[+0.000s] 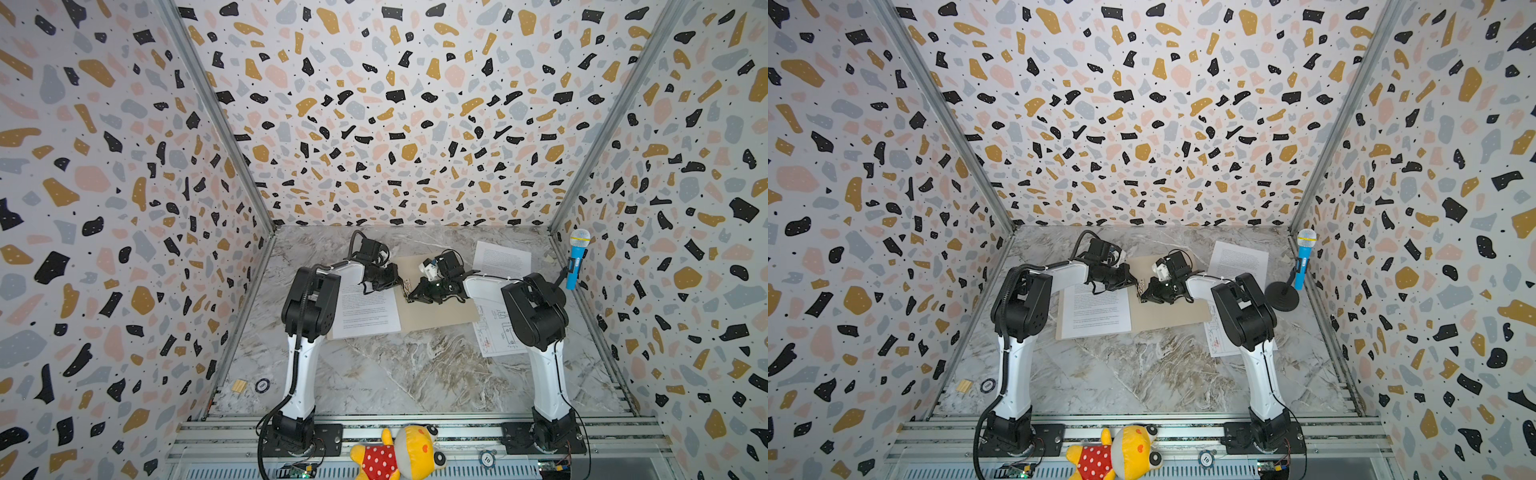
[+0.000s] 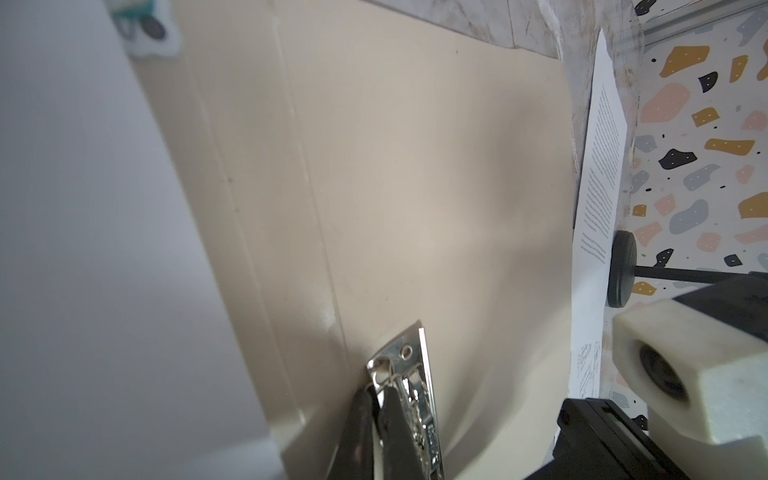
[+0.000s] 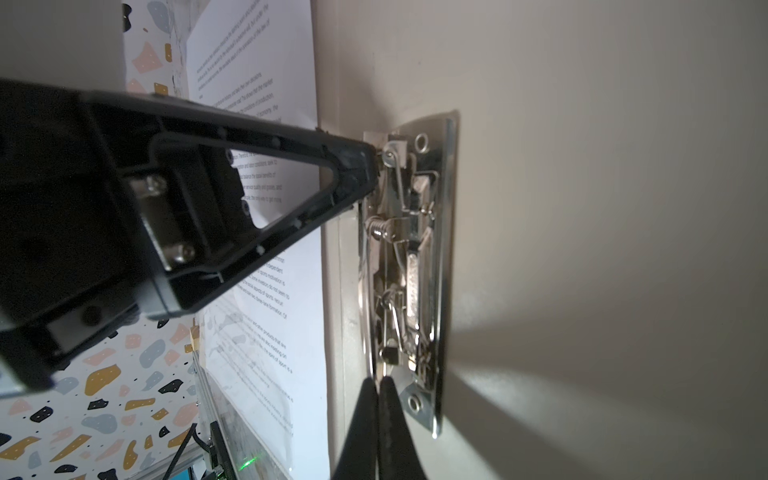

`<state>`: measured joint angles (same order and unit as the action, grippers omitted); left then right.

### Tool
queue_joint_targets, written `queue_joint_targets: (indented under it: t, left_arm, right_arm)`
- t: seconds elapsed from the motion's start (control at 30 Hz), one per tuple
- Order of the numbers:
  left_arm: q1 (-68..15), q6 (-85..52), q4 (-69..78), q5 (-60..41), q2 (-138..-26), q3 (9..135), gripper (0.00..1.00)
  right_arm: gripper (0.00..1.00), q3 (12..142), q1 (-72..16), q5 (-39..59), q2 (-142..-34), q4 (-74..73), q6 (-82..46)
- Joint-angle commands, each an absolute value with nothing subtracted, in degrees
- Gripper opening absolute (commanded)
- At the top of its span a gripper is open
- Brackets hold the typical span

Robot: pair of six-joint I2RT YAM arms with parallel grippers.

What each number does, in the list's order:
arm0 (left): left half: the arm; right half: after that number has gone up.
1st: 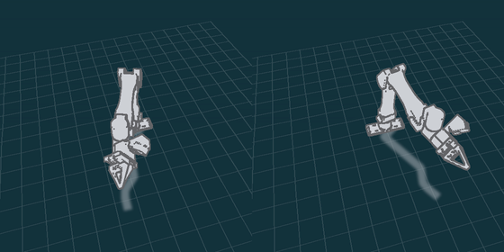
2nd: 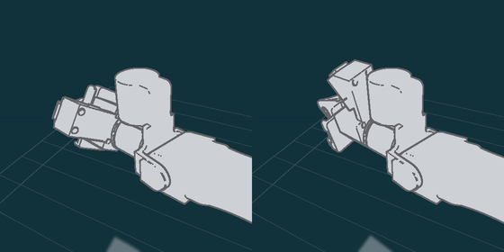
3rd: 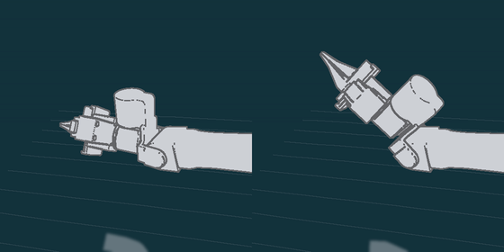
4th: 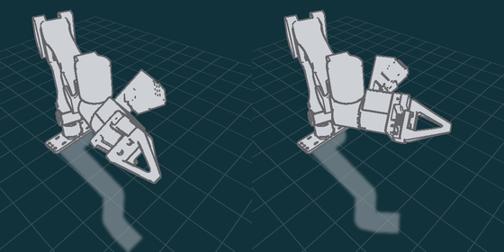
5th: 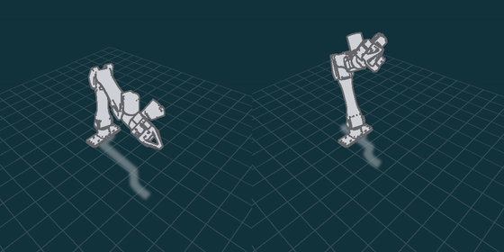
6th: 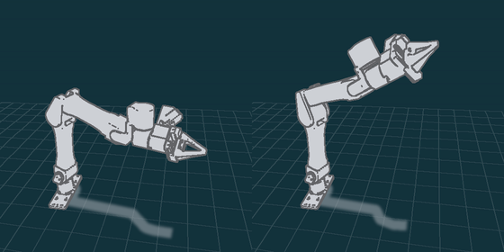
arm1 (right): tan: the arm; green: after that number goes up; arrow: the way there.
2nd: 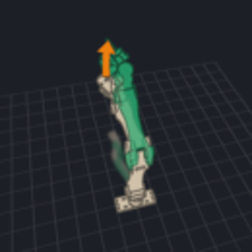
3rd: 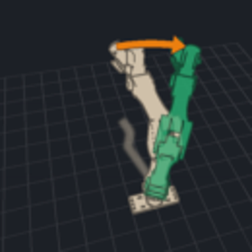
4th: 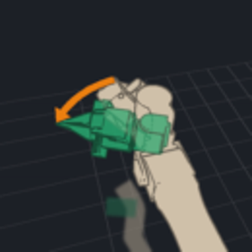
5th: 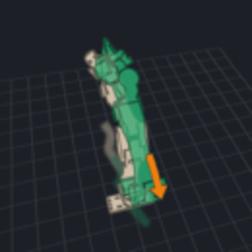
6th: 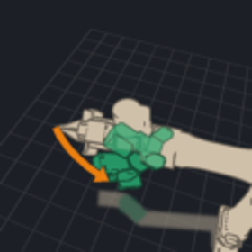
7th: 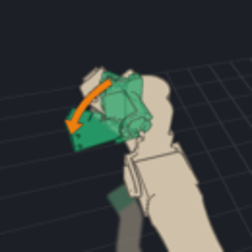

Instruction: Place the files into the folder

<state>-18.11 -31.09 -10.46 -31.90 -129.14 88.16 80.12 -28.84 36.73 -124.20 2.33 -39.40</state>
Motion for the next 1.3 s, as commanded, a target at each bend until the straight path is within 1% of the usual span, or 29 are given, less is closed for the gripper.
queue_joint_targets:
  t: [0.0,0.1,0.3,0.37,0.47,0.57,0.7,0.93,1.17,1.27]
  left_arm:
    - [-16.9,-28.5,-17.9,-22.6,-134.1,86.1,0.01]
    - [-16.9,-28.4,-17.5,-24.2,-133.8,86.6,0.02]
    - [-16.9,-26.5,-20.5,-24.0,-134.3,89.3,0.02]
    - [-16.9,-26.9,-20.0,-24.8,-134.1,89.2,0.03]
    - [-16.9,-27.8,-19.3,-26.0,-134.0,88.9,0.03]
    - [-16.9,-28.1,-19.4,-26.2,-133.8,89.0,0.03]
    - [-16.9,-28.5,-19.6,-26.6,-133.8,89.2,0.03]
    - [-16.9,-32.3,-16.3,-28.4,-132.4,87.3,0.05]
    - [-16.7,-40.1,-10.0,-30.1,-129.1,83.7,0.13]
    - [-16.8,-42.6,-7.8,-30.1,-127.3,82.1,0.15]
  right_arm:
    - [0.0,79.4,-27.6,34.8,-124.5,9.5,-39.9]
    - [0.0,79.5,-28.3,36.5,-123.9,7.1,-41.4]
    - [0.0,80.3,-28.5,38.1,-123.1,2.3,-44.9]
    - [0.02,80.8,-28.4,39.3,-123.2,1.3,-45.4]
    - [0.08,81.1,-28.5,40.5,-123.0,-0.7,-46.5]
    - [0.27,80.7,-28.3,40.6,-121.9,-3.8,-48.0]
    - [0.34,78.0,-27.0,40.0,-119.1,-8.6,-50.0]
    - [0.35,72.0,-24.4,38.4,-116.0,-7.9,-48.0]
    - [0.35,72.7,-24.0,34.5,-118.5,0.7,-41.2]
    - [0.35,72.7,-23.7,34.2,-119.1,1.6,-40.0]
